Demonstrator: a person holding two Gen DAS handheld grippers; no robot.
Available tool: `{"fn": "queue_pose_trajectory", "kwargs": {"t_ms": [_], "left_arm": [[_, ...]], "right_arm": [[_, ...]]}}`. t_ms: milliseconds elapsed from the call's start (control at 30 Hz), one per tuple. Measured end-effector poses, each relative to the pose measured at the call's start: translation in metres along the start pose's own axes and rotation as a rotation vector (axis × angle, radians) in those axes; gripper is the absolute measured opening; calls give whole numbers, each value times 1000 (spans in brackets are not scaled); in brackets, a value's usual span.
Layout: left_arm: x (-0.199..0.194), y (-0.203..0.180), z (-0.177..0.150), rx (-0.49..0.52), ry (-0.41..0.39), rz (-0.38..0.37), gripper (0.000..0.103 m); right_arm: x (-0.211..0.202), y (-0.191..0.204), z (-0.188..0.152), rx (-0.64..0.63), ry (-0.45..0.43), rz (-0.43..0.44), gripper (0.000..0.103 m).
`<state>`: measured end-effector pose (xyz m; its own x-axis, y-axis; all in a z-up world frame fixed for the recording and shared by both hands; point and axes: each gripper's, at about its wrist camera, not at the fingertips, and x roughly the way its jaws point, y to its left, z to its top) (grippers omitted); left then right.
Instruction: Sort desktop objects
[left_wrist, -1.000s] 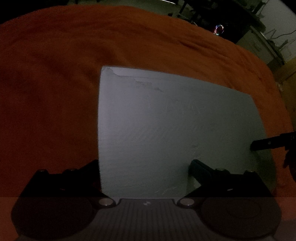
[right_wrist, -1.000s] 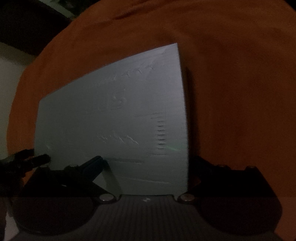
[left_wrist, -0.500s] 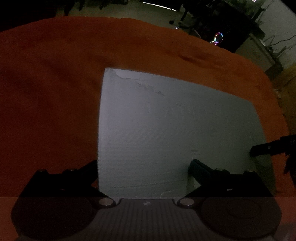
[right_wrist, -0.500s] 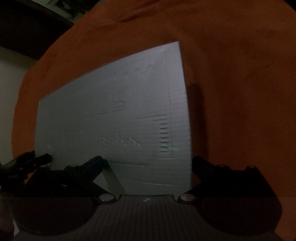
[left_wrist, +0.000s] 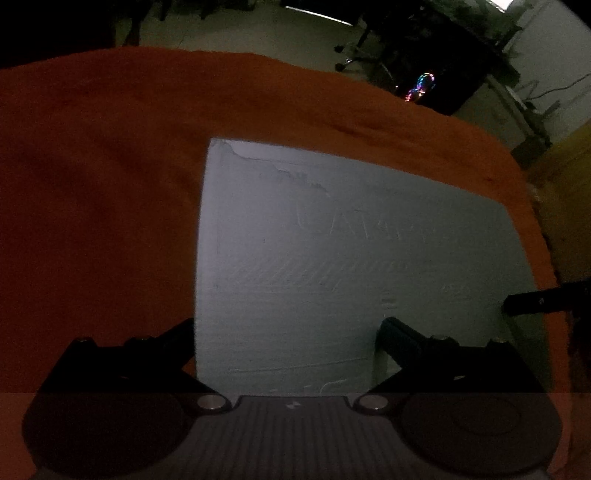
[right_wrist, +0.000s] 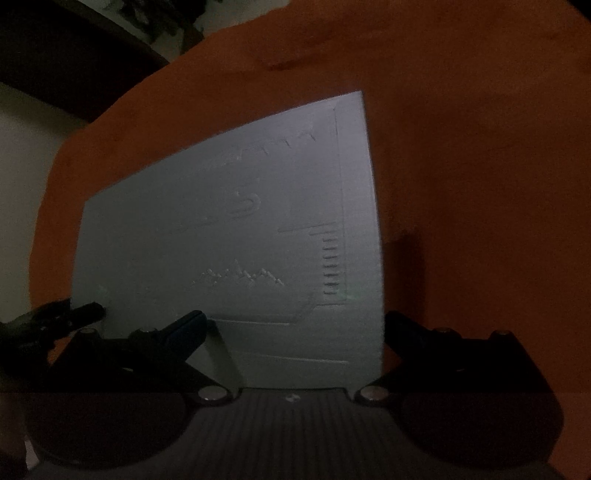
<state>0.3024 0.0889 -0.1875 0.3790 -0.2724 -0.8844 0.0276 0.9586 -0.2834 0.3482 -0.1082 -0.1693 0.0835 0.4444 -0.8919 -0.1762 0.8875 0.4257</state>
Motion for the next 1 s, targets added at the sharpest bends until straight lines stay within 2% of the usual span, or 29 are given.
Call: {"fn": "queue_pose_trajectory", "kwargs": {"t_ms": [233,367,500,767,933,1000], "left_arm": [[-37,-15,-26,17,0,-5,103],[-55,-25,-46,56,-39,58,103],[-60,-29,-50,61,-27,87,103],[-57,-23,-25,38,42,110,103],[-65,-24,-21,24,58,120,103],[-67,-21,-26,1,78,118,103]], "right_arm": [[-33,12,-35,-17,-18,-23,103],[-34,6,-53,-9,13,-13,103],[-29,6,-70,23,29,-22,103],[-29,18,-66,68,43,-38,103],[-31,27,-63,55,61,-33,103],[-29,19,-56,41,76,-46,103]]}}
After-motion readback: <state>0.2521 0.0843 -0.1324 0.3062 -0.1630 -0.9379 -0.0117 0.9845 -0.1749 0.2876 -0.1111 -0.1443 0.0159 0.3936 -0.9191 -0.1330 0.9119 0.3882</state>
